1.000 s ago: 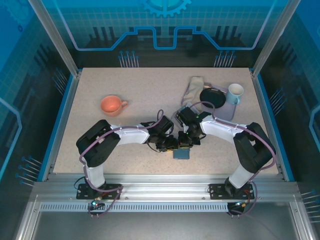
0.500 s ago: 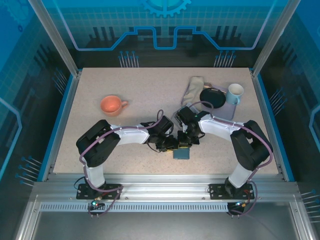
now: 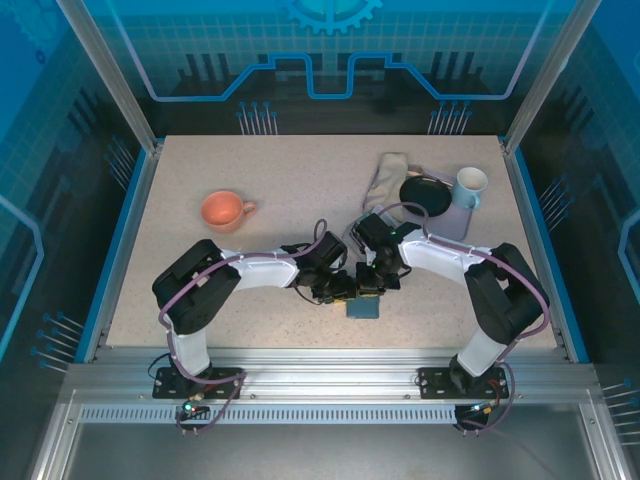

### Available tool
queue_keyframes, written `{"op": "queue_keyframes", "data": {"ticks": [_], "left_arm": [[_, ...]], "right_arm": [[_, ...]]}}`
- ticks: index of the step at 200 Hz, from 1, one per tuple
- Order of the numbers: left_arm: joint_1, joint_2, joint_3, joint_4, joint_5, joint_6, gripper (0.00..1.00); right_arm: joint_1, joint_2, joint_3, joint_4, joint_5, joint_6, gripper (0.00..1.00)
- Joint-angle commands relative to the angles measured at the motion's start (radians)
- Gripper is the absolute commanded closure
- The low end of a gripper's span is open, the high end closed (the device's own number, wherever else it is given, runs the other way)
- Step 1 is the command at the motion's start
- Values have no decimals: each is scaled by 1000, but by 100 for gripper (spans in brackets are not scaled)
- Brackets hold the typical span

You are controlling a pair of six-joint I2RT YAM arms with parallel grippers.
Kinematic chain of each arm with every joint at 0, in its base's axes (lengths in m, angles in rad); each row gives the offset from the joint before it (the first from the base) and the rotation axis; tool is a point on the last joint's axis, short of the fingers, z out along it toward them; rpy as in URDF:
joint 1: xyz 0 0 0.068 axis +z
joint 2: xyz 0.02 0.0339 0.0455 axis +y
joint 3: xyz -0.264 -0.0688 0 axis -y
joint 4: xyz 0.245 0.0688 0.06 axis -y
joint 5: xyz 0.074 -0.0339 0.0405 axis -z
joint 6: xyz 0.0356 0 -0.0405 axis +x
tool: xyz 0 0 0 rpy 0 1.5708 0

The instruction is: Put the credit cards into the card holder

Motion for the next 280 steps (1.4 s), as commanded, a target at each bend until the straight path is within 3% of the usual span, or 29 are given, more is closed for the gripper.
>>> {"op": "queue_keyframes", "data": {"ticks": [1,135,165,216,280], "left_arm": [[-11,37,-27,-24,-5,3,74],[-11,36,-24,-32,-5,5,74],[-11,39,-18,-39,-3,9,74],[-12,41,-13,-42,-4,0,74],[-11,20,-1,-14,13,-53,74]], "right_arm": [[18,16,16,-22,-20,-11,100],[-24,176,-99,10,153,28,100],[-61,160,-100,46,95,9,100],[-79,-61,-48,1,-69,-59,100],[-87,5,27,-119,-92,-143,100]]}}
